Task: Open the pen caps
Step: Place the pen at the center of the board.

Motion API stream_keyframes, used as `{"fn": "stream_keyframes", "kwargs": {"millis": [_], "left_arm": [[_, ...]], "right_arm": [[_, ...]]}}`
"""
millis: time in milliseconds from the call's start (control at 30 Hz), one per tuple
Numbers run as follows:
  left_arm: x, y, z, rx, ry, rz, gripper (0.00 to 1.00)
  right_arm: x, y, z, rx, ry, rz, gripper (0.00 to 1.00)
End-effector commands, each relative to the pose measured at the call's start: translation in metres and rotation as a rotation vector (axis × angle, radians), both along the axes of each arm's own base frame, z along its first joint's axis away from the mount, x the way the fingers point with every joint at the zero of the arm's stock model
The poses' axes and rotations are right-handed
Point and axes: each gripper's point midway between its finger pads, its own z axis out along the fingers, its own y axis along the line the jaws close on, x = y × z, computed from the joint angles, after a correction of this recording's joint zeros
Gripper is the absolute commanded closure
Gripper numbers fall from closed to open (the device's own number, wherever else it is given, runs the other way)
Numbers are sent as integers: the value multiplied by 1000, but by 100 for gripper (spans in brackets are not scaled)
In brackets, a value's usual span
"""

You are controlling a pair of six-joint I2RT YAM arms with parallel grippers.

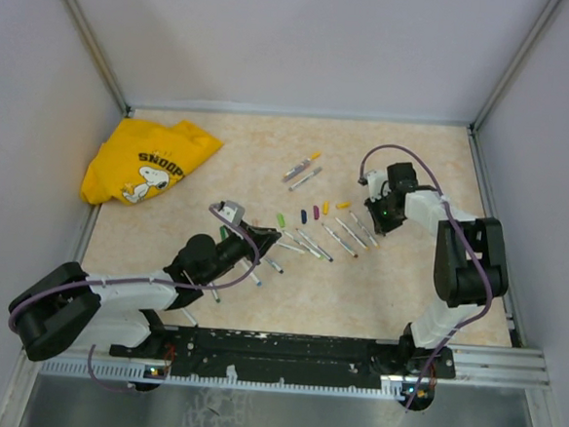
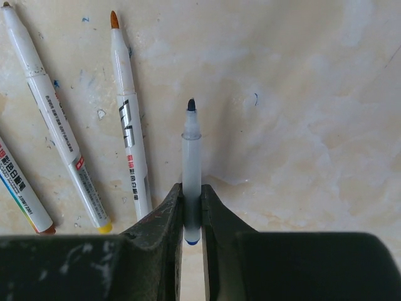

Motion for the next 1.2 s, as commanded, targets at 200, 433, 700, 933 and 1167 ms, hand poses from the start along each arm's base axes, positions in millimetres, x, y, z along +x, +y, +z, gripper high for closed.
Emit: {"fn": "stream_keyframes", "kwargs": {"millis": [200,433,700,933,1167], "left_arm": [[-3,2,12,-41,-42,1,100],[-3,3,11,-40,-41,1,100],[-3,3,12,-41,-42,3,100],[-3,3,12,-41,-41,1,100],[-3,2,12,-42,-42,1,100]], "right_arm": [[17,-4,13,-5,-47,-10,81],[17,-3,15,-1,-50,-8,79],[19,-3,22,4,-74,-10,78],[21,-4,28,5,-93,-13,75],[22,-4,33,7,-114,-12,73]]}}
